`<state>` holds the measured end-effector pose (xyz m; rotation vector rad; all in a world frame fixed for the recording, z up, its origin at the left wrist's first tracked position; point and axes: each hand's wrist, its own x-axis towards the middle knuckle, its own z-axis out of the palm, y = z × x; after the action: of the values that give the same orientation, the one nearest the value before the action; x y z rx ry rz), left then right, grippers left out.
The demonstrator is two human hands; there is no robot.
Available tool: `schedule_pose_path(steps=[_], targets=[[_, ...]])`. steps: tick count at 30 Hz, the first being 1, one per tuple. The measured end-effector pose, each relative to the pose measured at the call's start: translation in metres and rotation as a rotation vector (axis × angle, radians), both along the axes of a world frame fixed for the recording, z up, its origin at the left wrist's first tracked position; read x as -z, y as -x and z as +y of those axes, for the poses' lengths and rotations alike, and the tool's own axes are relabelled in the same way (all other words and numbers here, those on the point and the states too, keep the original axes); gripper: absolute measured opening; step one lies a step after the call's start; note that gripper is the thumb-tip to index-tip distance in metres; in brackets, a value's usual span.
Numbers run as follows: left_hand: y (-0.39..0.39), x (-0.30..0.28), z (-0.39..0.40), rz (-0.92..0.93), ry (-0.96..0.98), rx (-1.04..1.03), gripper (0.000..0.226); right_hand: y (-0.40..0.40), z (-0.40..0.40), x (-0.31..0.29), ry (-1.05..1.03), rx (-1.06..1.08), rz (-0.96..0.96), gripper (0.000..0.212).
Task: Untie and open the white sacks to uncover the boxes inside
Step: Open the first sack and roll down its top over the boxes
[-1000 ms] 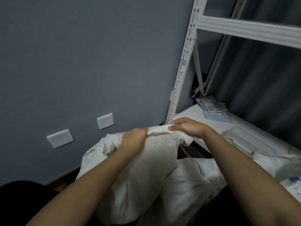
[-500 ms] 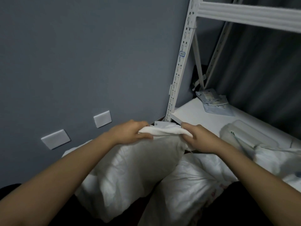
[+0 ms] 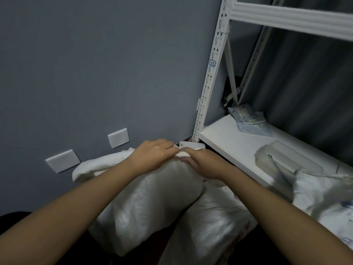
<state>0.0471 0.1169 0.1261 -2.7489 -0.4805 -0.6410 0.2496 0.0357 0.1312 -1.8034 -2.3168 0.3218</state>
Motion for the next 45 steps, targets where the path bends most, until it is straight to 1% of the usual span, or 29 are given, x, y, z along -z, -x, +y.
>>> schedule_pose_path(steps=[1, 2, 4, 6, 7, 8, 10, 11, 13, 14, 16, 18, 19, 20, 21, 23, 24, 25, 26, 27, 29, 31, 33, 35, 38, 40, 42, 44, 45], targets=[[0.003, -0.001, 0.001, -0.009, 0.073, -0.023, 0.023, 0.002, 0.003, 0.004, -0.091, -0.010, -0.082, 0.040], [0.008, -0.004, 0.000, -0.027, 0.204, -0.075, 0.033, 0.001, 0.004, 0.009, -0.194, -0.011, -0.160, 0.039], [0.016, -0.004, 0.003, -0.002, 0.452, -0.216, 0.049, -0.001, -0.001, 0.020, -0.412, -0.041, -0.265, 0.045], [0.021, -0.002, 0.007, 0.050, 0.734, -0.241, 0.039, -0.006, -0.003, 0.031, -0.564, -0.053, -0.374, 0.049], [0.023, -0.001, 0.009, 0.052, 0.840, -0.218, 0.032, -0.008, -0.003, 0.034, -0.593, -0.046, -0.410, 0.051], [0.023, -0.002, 0.009, 0.044, 0.880, -0.184, 0.027, -0.009, -0.003, 0.035, -0.589, -0.060, -0.408, 0.056], [0.023, -0.003, 0.010, 0.051, 0.832, -0.165, 0.018, -0.005, -0.004, 0.030, -0.491, -0.136, -0.299, 0.062], [0.021, -0.006, 0.009, 0.073, 0.745, -0.174, 0.017, 0.000, -0.004, 0.027, -0.418, -0.170, -0.210, 0.062], [0.016, -0.012, 0.005, 0.113, 0.509, -0.204, 0.024, 0.010, -0.004, 0.022, -0.216, -0.121, -0.014, 0.058], [0.015, -0.014, 0.004, 0.123, 0.465, -0.217, 0.025, 0.016, -0.004, 0.022, -0.196, -0.086, 0.016, 0.054], [0.017, -0.016, 0.005, 0.174, 0.551, -0.257, 0.035, 0.021, 0.000, 0.024, -0.267, -0.054, -0.068, 0.049], [0.024, -0.014, 0.006, 0.165, 0.838, -0.262, 0.039, 0.024, 0.000, 0.029, -0.345, -0.057, -0.172, 0.051], [0.028, -0.013, 0.005, 0.147, 0.916, -0.248, 0.035, 0.025, -0.001, 0.032, -0.422, -0.050, -0.222, 0.052], [0.031, -0.011, 0.004, 0.152, 0.881, -0.242, 0.034, 0.027, -0.004, 0.036, -0.468, -0.072, -0.222, 0.053], [0.032, -0.011, 0.003, 0.183, 0.760, -0.259, 0.038, 0.031, -0.007, 0.034, -0.421, -0.096, -0.165, 0.052], [0.033, -0.006, 0.003, 0.256, 0.356, -0.305, 0.045, 0.041, -0.010, 0.022, -0.229, -0.061, 0.098, 0.050], [0.032, -0.001, 0.002, 0.241, 0.211, -0.288, 0.040, 0.043, -0.009, 0.020, -0.157, -0.043, 0.238, 0.047], [0.032, 0.003, 0.002, 0.212, 0.137, -0.248, 0.037, 0.044, -0.006, 0.020, -0.146, -0.033, 0.313, 0.041], [0.032, 0.006, 0.002, 0.171, 0.131, -0.204, 0.041, 0.046, -0.003, 0.019, -0.172, -0.032, 0.316, 0.035], [0.034, 0.008, 0.001, 0.154, 0.196, -0.193, 0.048, 0.048, -0.003, 0.018, -0.211, -0.025, 0.294, 0.034], [0.042, 0.011, -0.001, 0.089, 0.430, -0.251, 0.059, 0.047, -0.005, 0.024, -0.332, 0.011, 0.232, 0.037], [0.054, 0.015, -0.004, -0.012, 0.700, -0.308, 0.052, 0.049, -0.011, 0.035, -0.420, 0.070, 0.191, 0.038], [0.064, 0.017, -0.007, -0.150, 0.822, -0.238, 0.051, 0.052, -0.014, 0.039, -0.451, 0.084, 0.151, 0.037], [0.069, 0.018, -0.008, -0.159, 0.744, -0.195, 0.054, 0.058, -0.014, 0.040, -0.405, 0.037, 0.164, 0.041], [0.066, 0.014, -0.007, -0.045, 0.375, -0.122, 0.040, 0.068, -0.008, 0.034, -0.238, -0.001, 0.322, 0.053], [0.065, 0.017, -0.008, -0.040, 0.253, -0.137, 0.037, 0.072, -0.005, 0.040, -0.345, -0.015, 0.275, 0.043], [0.071, 0.026, -0.016, -0.176, 0.298, -0.295, 0.040, 0.073, -0.002, 0.047, -0.462, 0.036, 0.262, 0.032], [0.078, 0.037, -0.040, -0.467, 0.500, -0.565, 0.048, 0.074, -0.002, 0.051, -0.502, 0.128, 0.316, 0.025], [0.079, 0.041, -0.054, -0.652, 0.642, -0.684, 0.046, 0.076, -0.004, 0.053, -0.518, 0.176, 0.332, 0.023]])
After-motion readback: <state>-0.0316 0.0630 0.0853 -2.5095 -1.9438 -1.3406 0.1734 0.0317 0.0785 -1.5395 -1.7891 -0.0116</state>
